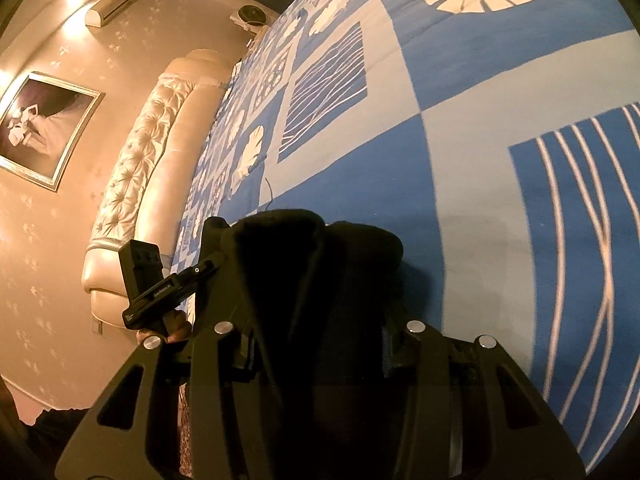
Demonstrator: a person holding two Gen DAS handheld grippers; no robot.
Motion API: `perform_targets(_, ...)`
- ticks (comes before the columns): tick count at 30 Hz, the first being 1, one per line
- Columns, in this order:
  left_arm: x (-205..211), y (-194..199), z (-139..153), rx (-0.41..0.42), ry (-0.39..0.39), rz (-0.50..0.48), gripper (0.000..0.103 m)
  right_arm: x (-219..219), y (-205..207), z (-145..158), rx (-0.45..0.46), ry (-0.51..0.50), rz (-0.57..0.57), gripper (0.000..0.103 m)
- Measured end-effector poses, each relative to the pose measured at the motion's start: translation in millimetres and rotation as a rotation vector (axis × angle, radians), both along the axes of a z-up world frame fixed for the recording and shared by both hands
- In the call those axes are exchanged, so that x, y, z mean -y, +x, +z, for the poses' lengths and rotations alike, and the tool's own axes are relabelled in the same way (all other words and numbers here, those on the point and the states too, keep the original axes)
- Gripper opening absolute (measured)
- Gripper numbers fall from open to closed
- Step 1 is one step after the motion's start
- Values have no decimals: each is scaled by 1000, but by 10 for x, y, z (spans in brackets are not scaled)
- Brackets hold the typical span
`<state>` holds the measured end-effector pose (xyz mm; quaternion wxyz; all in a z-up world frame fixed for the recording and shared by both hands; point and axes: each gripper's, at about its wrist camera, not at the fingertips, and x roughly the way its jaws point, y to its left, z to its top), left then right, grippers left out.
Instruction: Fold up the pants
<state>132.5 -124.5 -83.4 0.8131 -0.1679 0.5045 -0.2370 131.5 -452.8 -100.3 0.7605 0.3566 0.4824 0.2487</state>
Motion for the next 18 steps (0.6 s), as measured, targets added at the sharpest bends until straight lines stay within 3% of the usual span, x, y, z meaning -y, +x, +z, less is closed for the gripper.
perform_targets(12, -590, 293, 46, -1, 41, 63, 30, -544, 332, -32, 1, 17, 48, 41)
perform_targets(18, -1008, 521, 23, -19, 24, 109, 30, -885, 583, -94, 1, 57, 65, 41)
